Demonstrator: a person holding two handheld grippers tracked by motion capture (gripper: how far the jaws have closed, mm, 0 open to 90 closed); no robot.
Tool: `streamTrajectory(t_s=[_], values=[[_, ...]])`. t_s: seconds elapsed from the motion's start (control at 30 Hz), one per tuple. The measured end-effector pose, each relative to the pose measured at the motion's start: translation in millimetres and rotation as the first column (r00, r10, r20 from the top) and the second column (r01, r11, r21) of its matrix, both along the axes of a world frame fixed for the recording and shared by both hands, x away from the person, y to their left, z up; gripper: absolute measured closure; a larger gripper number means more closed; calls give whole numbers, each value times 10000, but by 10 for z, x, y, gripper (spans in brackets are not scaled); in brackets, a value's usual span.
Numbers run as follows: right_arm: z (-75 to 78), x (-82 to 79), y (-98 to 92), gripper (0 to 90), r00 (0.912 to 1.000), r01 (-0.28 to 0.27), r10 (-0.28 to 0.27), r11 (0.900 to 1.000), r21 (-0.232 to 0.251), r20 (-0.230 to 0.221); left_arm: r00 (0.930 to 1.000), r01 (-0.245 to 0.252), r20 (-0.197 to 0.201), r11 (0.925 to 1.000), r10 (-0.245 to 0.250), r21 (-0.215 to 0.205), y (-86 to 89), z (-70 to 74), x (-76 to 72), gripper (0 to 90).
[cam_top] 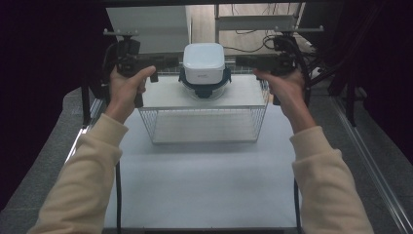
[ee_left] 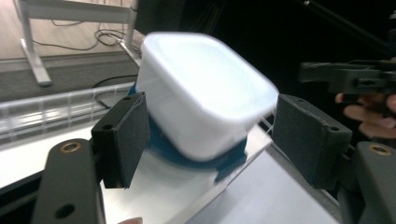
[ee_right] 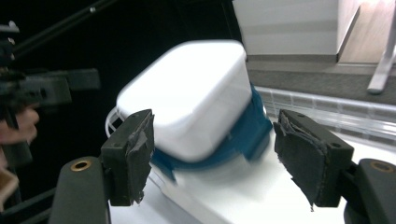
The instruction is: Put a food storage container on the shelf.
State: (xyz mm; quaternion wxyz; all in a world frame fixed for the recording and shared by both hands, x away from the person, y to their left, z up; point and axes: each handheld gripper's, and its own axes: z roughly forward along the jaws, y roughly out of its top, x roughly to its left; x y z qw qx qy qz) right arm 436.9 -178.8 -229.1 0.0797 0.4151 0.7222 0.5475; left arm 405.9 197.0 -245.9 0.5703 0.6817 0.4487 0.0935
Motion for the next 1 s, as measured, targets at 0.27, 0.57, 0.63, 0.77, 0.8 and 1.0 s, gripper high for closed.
streamTrajectory(t_s=[0.27, 0.57, 0.63, 0.77, 0.8, 1.0], values=[[-282, -493, -345, 269, 9957, -262, 330, 9966, -778, 868, 9995, 173, 249, 9992, -182, 358, 125, -350, -445, 268], [-815, -914, -582, 242, 9895, -362, 510, 9933, -1098, 1356, 9991, 327, 236, 9935, -354, 1091, 167, -985, -949, 268], [-1017, -991, -638, 228, 9924, -387, 488, 9953, -893, 1131, 9992, 338, 179, 9915, -364, 1257, 160, -1139, -1048, 267], [-1408, -1143, -657, 212, 9953, -488, 567, 9939, -989, 783, 9991, 365, -264, 9892, -331, 1423, 129, -1448, -1182, 266], [-1484, -1173, -647, 209, 9957, -514, 597, 9923, -1131, 707, 9983, 388, -483, 9881, -319, 1489, 122, -1584, -1230, 266], [-1797, -1261, -603, 202, 9974, -640, 686, 9841, -1660, 223, 9958, 269, -907, 9897, -142, 1403, 141, -1823, -1291, 267]])
